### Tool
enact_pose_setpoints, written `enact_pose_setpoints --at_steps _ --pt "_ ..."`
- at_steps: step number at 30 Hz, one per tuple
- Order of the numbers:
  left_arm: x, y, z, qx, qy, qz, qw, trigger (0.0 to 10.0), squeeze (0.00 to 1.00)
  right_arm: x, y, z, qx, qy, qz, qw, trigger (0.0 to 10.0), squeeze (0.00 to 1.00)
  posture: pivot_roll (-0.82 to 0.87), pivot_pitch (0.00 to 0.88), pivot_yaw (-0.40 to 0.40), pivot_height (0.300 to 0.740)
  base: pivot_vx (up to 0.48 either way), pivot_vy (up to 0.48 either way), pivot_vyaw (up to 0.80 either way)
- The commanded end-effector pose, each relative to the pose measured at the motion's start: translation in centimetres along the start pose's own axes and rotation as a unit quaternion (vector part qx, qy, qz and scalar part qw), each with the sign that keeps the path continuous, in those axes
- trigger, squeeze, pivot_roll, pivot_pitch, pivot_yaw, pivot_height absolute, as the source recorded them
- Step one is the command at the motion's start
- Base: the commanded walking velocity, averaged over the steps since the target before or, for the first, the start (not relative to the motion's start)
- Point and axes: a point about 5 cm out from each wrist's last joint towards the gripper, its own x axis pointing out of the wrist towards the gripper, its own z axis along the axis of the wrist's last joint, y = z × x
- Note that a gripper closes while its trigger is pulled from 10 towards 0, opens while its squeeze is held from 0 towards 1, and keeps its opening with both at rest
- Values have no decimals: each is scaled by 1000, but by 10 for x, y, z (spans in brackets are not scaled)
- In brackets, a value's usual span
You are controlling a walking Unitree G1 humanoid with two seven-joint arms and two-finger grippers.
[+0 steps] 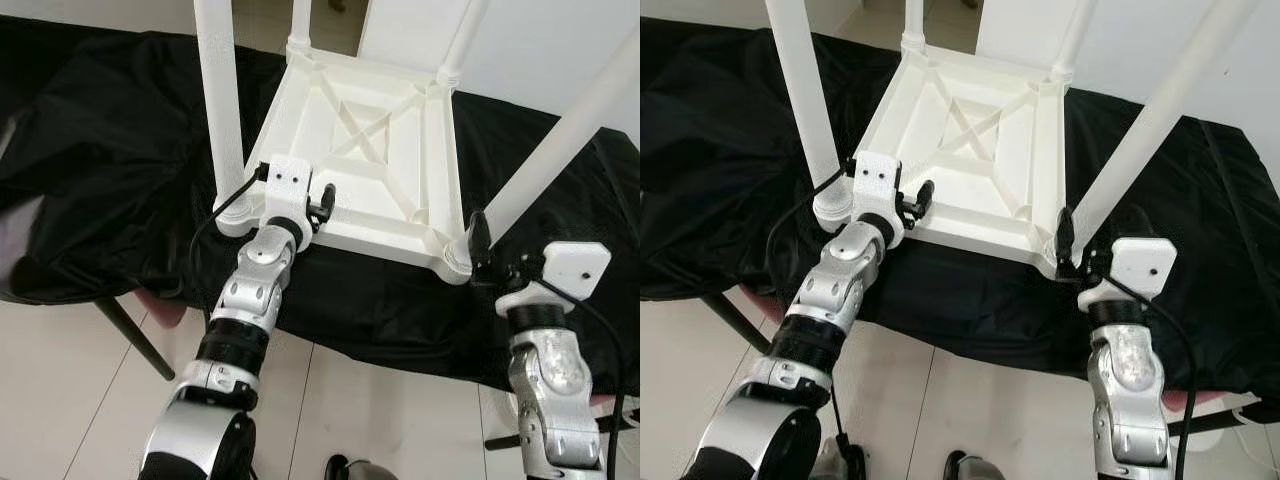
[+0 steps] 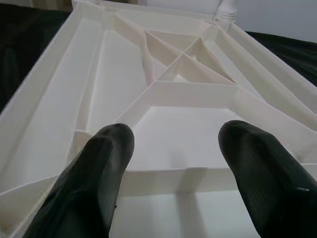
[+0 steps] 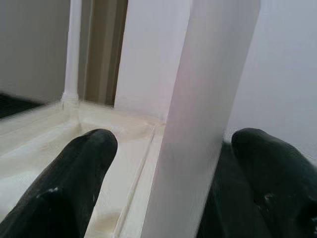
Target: Building children table
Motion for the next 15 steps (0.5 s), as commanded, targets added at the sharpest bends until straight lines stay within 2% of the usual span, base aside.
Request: enact_pose_setpoints --at_steps 1,3,5,6,7,9,15 --pt "2 -2 -3 -8 3 39 999 10000 0 5 -6 13 1 -25 -13 1000 10000 0 22 132 -56 740 0 0 0" --pt "3 -2 -4 -11 5 40 999 10000 0 14 -7 23 2 -44 -14 999 10000 0 22 130 -56 740 0 0 0" --pt "3 -2 -4 -11 5 40 999 10000 0 14 -7 23 2 -44 -14 999 10000 0 22 130 -56 740 0 0 0" --pt "5 -2 -5 -14 6 41 999 10000 0 27 -7 37 7 -72 -12 997 10000 0 25 122 -56 740 0 0 0" --pt "5 -2 -5 -14 6 41 999 10000 0 27 -7 37 7 -72 -12 997 10000 0 25 122 -56 740 0 0 0" --pt "7 -2 -3 -18 5 43 999 10000 0 41 -6 51 12 -101 -7 995 10000 0 30 116 -57 740 0 0 0" --pt "7 -2 -2 -18 2 43 999 10000 0 47 -7 57 16 -113 -9 993 10000 0 37 117 -60 740 0 0 0"
